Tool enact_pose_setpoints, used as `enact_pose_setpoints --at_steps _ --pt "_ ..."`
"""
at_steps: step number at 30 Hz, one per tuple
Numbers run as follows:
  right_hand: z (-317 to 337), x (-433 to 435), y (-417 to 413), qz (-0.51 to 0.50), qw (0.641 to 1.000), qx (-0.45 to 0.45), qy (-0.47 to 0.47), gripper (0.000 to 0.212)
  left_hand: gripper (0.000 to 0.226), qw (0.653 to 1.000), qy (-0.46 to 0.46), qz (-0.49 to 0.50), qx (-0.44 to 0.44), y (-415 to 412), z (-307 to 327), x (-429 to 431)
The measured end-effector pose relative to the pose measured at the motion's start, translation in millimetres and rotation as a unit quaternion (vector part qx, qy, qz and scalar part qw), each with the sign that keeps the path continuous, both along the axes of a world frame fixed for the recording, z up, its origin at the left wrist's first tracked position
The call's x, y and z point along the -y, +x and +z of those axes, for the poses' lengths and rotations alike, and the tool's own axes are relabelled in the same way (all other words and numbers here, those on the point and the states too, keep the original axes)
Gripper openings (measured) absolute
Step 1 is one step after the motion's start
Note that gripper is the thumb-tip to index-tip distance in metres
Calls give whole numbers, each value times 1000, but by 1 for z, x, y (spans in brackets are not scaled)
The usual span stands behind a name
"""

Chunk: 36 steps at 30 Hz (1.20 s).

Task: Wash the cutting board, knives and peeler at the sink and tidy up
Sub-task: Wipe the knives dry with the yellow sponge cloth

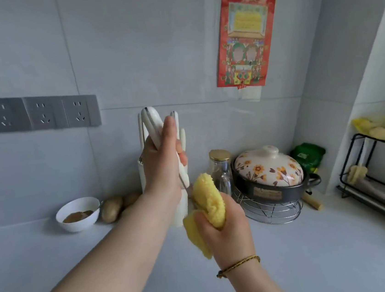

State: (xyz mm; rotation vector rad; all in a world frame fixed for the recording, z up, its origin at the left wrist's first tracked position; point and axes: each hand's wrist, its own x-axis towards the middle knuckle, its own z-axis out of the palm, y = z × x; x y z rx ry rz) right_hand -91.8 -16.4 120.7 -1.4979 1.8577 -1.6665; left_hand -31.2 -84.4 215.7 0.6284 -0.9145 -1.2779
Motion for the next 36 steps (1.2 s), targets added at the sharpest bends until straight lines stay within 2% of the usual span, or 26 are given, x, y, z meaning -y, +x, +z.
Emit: enact_pose_setpoints --at_steps 2,5,8,15,19,27,30,36 --pt "-2 1 -11 -3 1000 24 8 21 37 999 -28 14 6 3 14 14" --pt "-11 0 -29 -8 996 76 47 33 32 998 -56 24 9 4 32 36" --pt "-17 4 -41 -11 993 90 74 30 30 997 -65 34 4 3 47 55" --pt "-28 27 -52 0 990 125 68 17 30 990 -112 83 -4 6 71 90" --pt "-34 31 -54 6 987 134 84 29 33 987 -124 98 3 6 76 106" --pt "-36 39 -64 -11 982 179 62 34 35 987 -128 100 -17 5 92 123" --pt "-40 43 -67 -22 979 195 50 29 34 982 -155 109 9 -3 87 130" --pt "-45 44 -71 -21 981 183 62 38 27 981 -139 124 52 -13 72 143"
